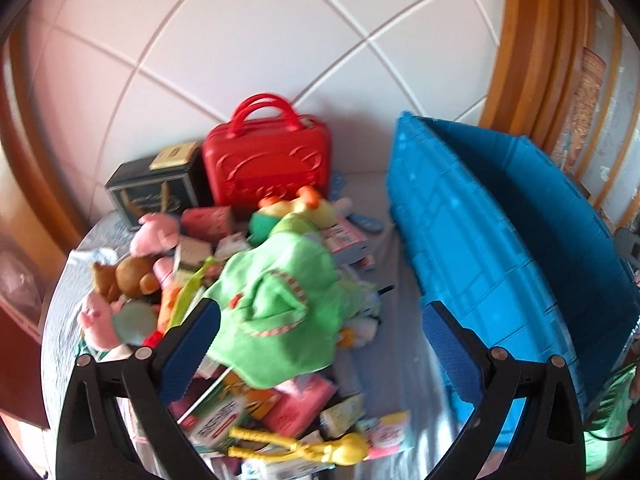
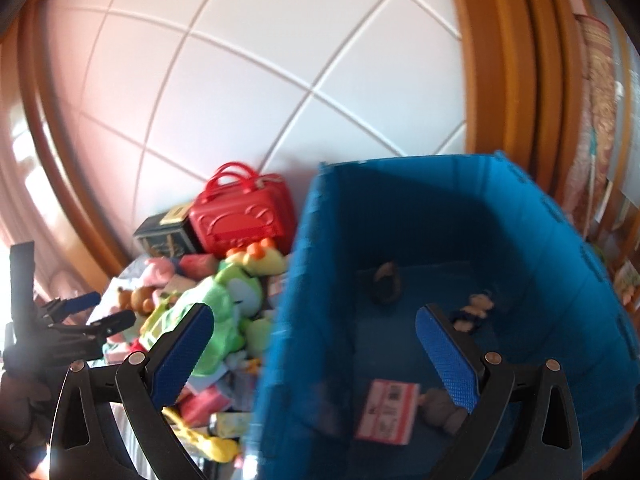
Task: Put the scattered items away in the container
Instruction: 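Move both open tools back over the heap of items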
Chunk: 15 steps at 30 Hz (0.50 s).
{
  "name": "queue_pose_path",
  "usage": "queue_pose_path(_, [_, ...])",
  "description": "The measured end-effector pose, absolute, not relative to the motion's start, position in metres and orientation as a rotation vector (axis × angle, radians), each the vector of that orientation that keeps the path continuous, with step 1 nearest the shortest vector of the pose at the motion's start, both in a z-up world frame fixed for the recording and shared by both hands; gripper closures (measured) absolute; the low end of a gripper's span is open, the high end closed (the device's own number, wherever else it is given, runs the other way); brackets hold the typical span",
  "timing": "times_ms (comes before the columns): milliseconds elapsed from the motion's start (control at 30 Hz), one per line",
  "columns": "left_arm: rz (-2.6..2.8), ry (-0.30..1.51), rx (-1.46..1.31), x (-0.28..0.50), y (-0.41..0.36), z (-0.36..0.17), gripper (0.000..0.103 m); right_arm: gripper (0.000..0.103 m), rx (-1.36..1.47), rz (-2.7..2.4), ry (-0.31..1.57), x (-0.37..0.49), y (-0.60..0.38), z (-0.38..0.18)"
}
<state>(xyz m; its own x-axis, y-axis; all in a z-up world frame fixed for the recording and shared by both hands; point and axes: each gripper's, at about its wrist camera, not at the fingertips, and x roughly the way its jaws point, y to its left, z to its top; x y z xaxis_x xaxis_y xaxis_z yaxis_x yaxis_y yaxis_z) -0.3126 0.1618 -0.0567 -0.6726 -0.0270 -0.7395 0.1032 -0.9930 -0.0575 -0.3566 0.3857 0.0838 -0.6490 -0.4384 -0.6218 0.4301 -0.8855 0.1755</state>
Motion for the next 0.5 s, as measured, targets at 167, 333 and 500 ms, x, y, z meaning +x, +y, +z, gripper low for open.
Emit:
queue_pose_path(167, [-2.748,0.183,1.255,-0.286,0.102,-0.074,0.001,0.000,0.933,-2.464,0.058,-0.334,0.335,0.084])
queue_pose_path(333, [-2.734,0.206,1.281,-0.273,0.065,-0.086,0.001,0.000,0.921,-2.511,0.167,-0.312,0.306,0.088])
queue_pose_path(500, [-2.759,0.171,1.324,-0.266,0.058,-0.094,0.001,0.000,0.965,-2.639,0.037,-0.309,0.335,0.092])
